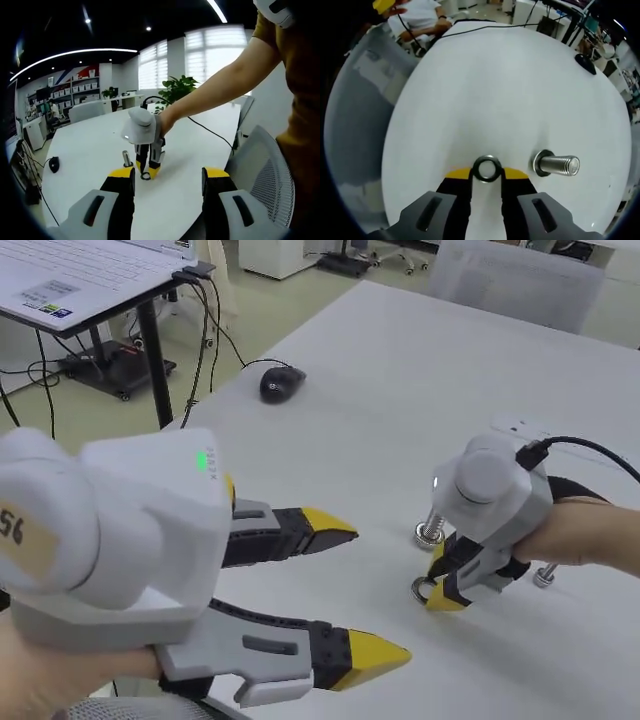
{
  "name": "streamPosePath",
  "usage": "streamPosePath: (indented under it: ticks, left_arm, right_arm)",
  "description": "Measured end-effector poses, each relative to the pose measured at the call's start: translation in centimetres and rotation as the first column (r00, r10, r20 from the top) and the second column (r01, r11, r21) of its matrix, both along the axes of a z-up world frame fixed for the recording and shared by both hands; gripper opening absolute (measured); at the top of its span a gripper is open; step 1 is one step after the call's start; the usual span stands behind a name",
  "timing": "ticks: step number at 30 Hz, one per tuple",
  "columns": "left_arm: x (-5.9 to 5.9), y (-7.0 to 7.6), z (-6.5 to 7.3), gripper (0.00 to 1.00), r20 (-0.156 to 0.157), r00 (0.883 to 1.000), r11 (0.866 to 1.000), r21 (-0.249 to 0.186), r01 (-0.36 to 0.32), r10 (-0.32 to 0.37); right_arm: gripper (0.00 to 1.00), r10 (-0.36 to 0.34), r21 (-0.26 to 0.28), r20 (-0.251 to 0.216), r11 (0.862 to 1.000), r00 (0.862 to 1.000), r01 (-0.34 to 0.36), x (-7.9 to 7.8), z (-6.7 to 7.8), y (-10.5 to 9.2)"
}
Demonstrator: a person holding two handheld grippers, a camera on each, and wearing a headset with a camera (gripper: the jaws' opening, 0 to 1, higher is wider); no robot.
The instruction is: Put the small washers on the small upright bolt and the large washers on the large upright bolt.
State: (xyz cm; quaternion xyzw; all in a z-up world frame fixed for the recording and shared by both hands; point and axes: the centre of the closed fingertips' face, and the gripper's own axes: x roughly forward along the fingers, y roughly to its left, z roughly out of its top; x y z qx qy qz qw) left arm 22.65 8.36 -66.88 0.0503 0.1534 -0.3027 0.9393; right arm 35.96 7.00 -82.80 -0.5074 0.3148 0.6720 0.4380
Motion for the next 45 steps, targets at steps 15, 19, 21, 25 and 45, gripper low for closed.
streamPosePath:
  ticks: [15,19,21,25,45]
  left_arm:
    - [0.0,-0.7,0.0,0.53,-0.001,1.000,1.000,-0.008,0.013,-0.013]
    - [0.1,-0.9,-0.2,0.53,-0.004,1.000,1.000,-0.002,0.021,-0.021]
    - [0.2,-0.9,-0.2,0.53,-0.005,1.000,1.000,-0.009,0.023,-0.023]
    - [0.3,-0.9,-0.6,0.53,-0.012,1.000,1.000,-0.005,0.028,-0.028]
    - [0.8,-0.2,-0.8,0.53,-0.015,1.000,1.000,-0.015,0.013,-0.013]
  right_arm:
    - [0.21,-0.009,0.045,0.034,0.999,0.999,0.007,1.8,4.0,-0.1]
    - [0.21,0.000,0.055,0.062,0.998,0.998,-0.004,2.5,5.5,0.1]
    - [0.21,0.002,0.063,0.067,0.998,0.998,-0.006,2.8,6.1,0.3]
    - [0.21,0.009,0.072,0.099,0.997,0.995,-0.016,3.9,7.5,0.9]
    - [0.21,0.013,0.034,0.136,0.999,0.991,-0.018,6.2,6.8,3.3]
